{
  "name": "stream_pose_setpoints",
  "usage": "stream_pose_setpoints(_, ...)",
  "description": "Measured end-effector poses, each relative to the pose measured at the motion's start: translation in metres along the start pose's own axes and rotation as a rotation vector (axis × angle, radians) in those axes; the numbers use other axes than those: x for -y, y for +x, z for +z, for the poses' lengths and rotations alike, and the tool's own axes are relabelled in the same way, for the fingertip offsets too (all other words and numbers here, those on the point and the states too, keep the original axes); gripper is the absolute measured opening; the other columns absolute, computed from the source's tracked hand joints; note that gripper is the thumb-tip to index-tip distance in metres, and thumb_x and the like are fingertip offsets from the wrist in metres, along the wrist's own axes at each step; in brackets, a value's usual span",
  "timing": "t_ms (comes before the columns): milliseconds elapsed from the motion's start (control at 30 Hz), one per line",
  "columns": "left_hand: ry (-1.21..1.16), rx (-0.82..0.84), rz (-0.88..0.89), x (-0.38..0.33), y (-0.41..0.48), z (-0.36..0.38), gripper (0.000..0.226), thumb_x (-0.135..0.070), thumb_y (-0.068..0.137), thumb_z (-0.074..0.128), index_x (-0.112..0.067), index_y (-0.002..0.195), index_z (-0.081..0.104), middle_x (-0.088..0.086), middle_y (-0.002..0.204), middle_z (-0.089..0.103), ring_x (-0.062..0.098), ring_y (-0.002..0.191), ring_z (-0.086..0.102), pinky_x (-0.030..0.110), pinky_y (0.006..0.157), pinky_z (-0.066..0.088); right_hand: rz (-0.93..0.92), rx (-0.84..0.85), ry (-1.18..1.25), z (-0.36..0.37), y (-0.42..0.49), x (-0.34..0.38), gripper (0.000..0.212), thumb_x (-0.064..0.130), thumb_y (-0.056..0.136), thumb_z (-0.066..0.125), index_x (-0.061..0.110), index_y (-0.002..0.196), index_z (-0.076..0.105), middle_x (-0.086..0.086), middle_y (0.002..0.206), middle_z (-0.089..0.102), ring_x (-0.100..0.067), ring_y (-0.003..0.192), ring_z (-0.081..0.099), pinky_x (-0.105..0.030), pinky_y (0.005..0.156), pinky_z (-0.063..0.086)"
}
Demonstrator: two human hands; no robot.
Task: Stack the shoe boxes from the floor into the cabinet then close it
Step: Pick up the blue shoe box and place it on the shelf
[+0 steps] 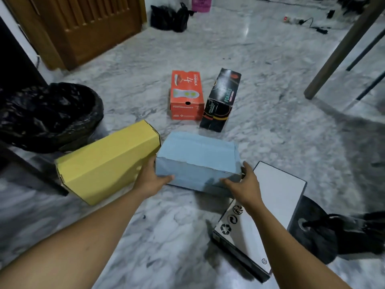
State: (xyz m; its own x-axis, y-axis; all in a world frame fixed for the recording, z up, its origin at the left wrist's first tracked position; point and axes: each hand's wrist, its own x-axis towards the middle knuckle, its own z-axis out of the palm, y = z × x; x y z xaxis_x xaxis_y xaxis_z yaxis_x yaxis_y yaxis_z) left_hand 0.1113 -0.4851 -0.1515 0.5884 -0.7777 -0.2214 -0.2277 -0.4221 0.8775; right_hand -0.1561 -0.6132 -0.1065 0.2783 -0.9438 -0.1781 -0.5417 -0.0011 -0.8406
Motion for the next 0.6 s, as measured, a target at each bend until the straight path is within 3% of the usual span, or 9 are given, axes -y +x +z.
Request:
stream_pose_setpoints(100,-0.067,-0.055,0.062,-0.025,-0.027,-0.014,0.082,-0.028,0.071,0.091,-0.025,0.139,0.045,-0.007,0.130,0.059,0.015,0.115,0.059,0.032,0.088,0.051,-0.062,-0.016,0.086,-0.014,-0.021,0.016,0.107,0.023,0.069,0.090,0.020,0.155,0.027,0.004,0.142,0.051,-0.017,0.121,0.055,-0.041,0.102,0.051)
stream_pose_setpoints(200,-0.136,-0.105,0.101,-0.046,-0.063,-0.030,0.096,-0.022,0.065,0.094,-0.022,0.144,0.039,-0.007,0.131,0.056,0.013,0.116,0.056,0.027,0.087,0.048,-0.146,-0.022,0.173,-0.027,-0.053,0.034,0.120,0.038,0.059,0.094,0.036,0.154,0.022,0.009,0.153,0.040,-0.016,0.137,0.044,-0.046,0.110,0.045)
stream_pose_setpoints(300,-0.176,-0.134,0.135,-0.060,-0.104,-0.045,0.113,-0.031,0.050,0.100,-0.025,0.144,0.036,-0.010,0.138,0.052,0.013,0.124,0.052,0.037,0.097,0.050,-0.225,0.010,0.229,-0.037,-0.093,0.052,0.136,0.043,0.050,0.098,0.037,0.157,0.014,0.025,0.157,0.026,0.004,0.142,0.029,-0.034,0.117,0.034)
stream_pose_setpoints(367,-0.197,-0.153,0.162,-0.065,-0.134,-0.055,0.121,-0.027,0.042,0.103,-0.026,0.143,0.036,-0.017,0.135,0.052,0.010,0.122,0.053,0.034,0.096,0.049,-0.275,0.042,0.221,-0.039,-0.123,0.061,0.147,0.040,0.045,0.100,0.034,0.158,0.007,0.045,0.149,0.015,0.024,0.135,0.019,-0.026,0.115,0.031)
stream_pose_setpoints(467,-0.195,-0.132,0.185,-0.058,-0.176,-0.068,0.134,-0.019,0.035,0.104,-0.029,0.148,0.031,-0.015,0.138,0.052,0.009,0.127,0.052,0.030,0.097,0.047,-0.311,0.131,0.246,-0.039,-0.163,0.058,0.151,0.019,0.045,0.102,0.028,0.158,0.002,0.053,0.136,0.022,0.034,0.123,0.027,-0.017,0.104,0.043)
stream_pose_setpoints(533,-0.170,-0.121,0.198,-0.050,-0.206,-0.078,0.135,-0.019,0.033,0.104,-0.047,0.144,0.032,-0.020,0.137,0.053,0.003,0.127,0.051,0.029,0.098,0.046,-0.354,0.178,0.236,-0.036,-0.187,0.053,0.145,0.009,0.050,0.099,0.028,0.156,0.003,0.044,0.132,0.030,0.036,0.114,0.033,-0.001,0.092,0.040)
stream_pose_setpoints(600,-0.140,-0.120,0.182,-0.040,-0.232,-0.087,0.125,-0.020,0.034,0.104,-0.073,0.124,0.034,-0.031,0.128,0.057,-0.010,0.120,0.052,0.025,0.092,0.048,-0.377,0.200,0.189,-0.032,-0.207,0.048,0.134,0.018,0.053,0.099,0.046,0.150,0.010,0.043,0.129,0.042,0.028,0.115,0.042,-0.008,0.092,0.046)
